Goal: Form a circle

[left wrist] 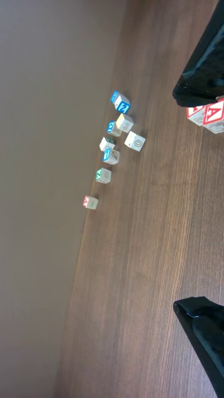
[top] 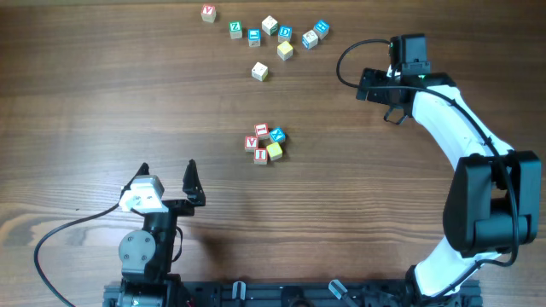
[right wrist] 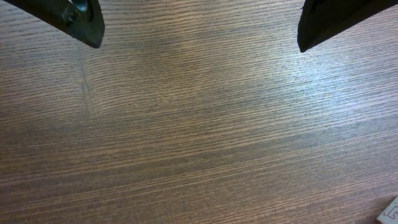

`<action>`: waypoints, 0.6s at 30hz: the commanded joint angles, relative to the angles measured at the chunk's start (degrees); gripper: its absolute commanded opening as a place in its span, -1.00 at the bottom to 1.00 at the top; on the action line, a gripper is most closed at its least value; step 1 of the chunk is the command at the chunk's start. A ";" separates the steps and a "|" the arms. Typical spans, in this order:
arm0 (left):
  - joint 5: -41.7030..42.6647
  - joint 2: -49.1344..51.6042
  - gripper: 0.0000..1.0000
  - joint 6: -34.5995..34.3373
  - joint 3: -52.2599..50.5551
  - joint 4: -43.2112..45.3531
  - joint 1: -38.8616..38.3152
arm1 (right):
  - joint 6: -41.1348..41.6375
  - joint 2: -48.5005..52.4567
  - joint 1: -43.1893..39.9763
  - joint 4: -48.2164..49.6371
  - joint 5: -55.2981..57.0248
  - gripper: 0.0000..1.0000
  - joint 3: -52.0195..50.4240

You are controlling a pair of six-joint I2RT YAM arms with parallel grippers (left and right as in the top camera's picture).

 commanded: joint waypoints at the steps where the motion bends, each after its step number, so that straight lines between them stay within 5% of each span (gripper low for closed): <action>1: 0.48 -0.52 1.00 1.33 -0.15 -0.20 0.42 | 0.31 -1.68 0.11 0.00 0.61 0.99 0.85; 5: 0.48 -0.52 1.00 1.31 -0.15 -0.20 0.42 | 0.33 -8.07 0.13 -0.09 0.61 0.99 0.74; 18: 0.48 -0.52 1.00 1.33 -0.15 -0.20 0.42 | 0.37 -52.39 0.13 -0.11 0.61 0.99 0.74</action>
